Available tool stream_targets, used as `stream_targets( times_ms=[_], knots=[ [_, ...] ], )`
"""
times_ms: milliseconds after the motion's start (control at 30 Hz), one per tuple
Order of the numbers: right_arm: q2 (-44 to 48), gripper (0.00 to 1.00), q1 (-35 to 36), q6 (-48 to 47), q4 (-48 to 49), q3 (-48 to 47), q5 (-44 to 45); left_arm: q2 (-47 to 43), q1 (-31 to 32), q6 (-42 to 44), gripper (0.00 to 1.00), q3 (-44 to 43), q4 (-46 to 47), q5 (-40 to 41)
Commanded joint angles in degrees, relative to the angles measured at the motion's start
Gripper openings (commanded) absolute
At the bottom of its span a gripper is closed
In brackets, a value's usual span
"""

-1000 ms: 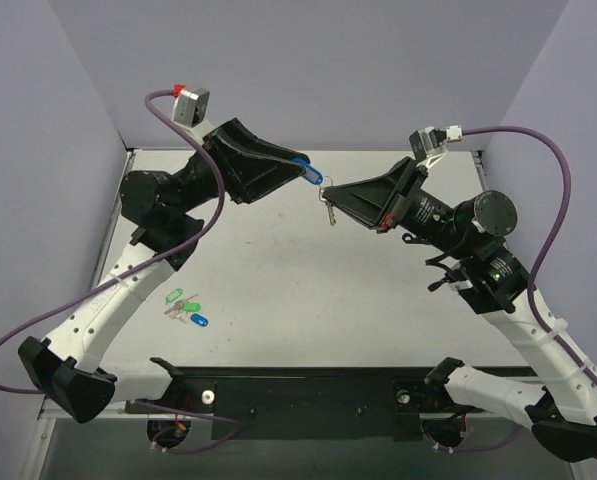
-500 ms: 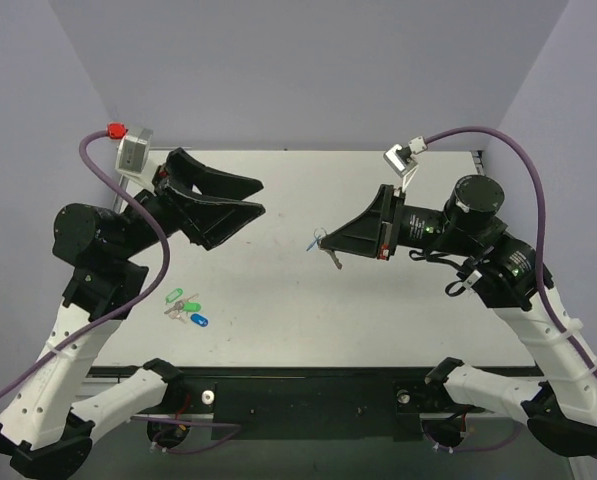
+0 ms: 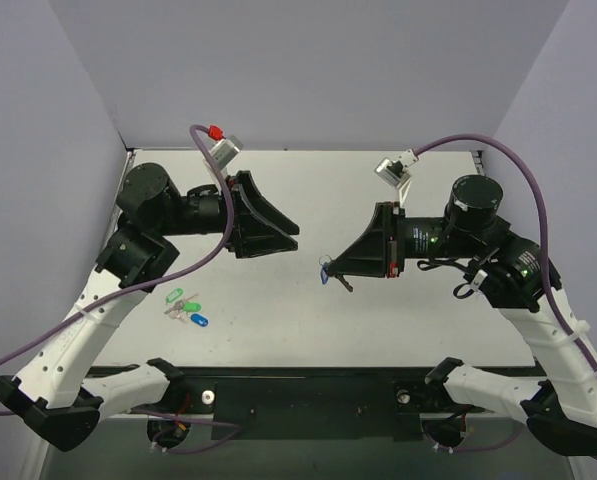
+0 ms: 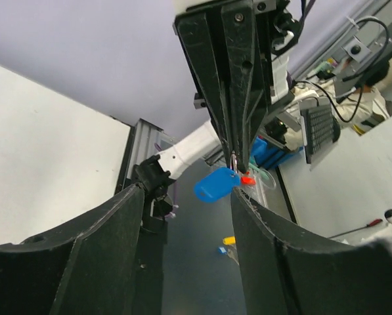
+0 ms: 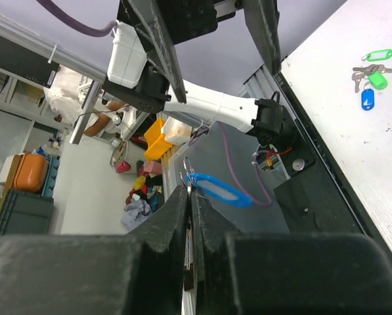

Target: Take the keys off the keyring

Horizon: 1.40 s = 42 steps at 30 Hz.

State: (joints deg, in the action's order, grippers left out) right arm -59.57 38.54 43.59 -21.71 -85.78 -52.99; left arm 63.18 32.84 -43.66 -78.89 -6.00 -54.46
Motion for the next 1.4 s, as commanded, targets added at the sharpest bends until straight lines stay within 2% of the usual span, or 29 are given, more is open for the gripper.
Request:
stream_targets(
  times_ms=[0,200,500,800,1033,1267,1333,1367],
  knots=[
    [-0.89,0.0,-0.31,-2.72,-1.22,-3.08,-2.47,-0.78,2.14,-0.46,0.64,-1.97,1.59,-3.11],
    [-1.77,0.0,-0.31,-5.0,-4.65,-3.78,-1.33,0.98,3.98,-1.78,0.59,-3.37,2.84,-2.85],
    [-2.3,0.0,-0.31,-6.42,-7.2,-5.19,-0.53,4.06,8.46,2.44,0.52,-6.36,-2.7,-0.92],
    [-3.53,0.0,-0.31,-8.88,-10.71,-7.12,-0.71,5.2,9.08,4.55,0.47,-7.5,-5.34,-0.65],
    [-3.18,0.0,-0.22,-9.23,-10.98,-6.95,-0.18,5.29,10.05,5.25,0.4,-7.06,-6.04,-0.12],
    [-3.71,0.0,0.13,-9.49,-10.89,-7.91,0.87,5.47,10.75,5.6,0.38,-6.54,-6.4,0.49],
    [-3.89,0.0,0.21,-9.58,-10.89,-8.0,0.96,5.11,10.93,5.25,0.35,-5.66,-5.35,0.93],
    [-3.89,0.0,0.3,-9.58,-10.98,-8.0,0.96,4.94,11.19,4.64,0.3,-5.22,-4.99,1.11]
  ],
)
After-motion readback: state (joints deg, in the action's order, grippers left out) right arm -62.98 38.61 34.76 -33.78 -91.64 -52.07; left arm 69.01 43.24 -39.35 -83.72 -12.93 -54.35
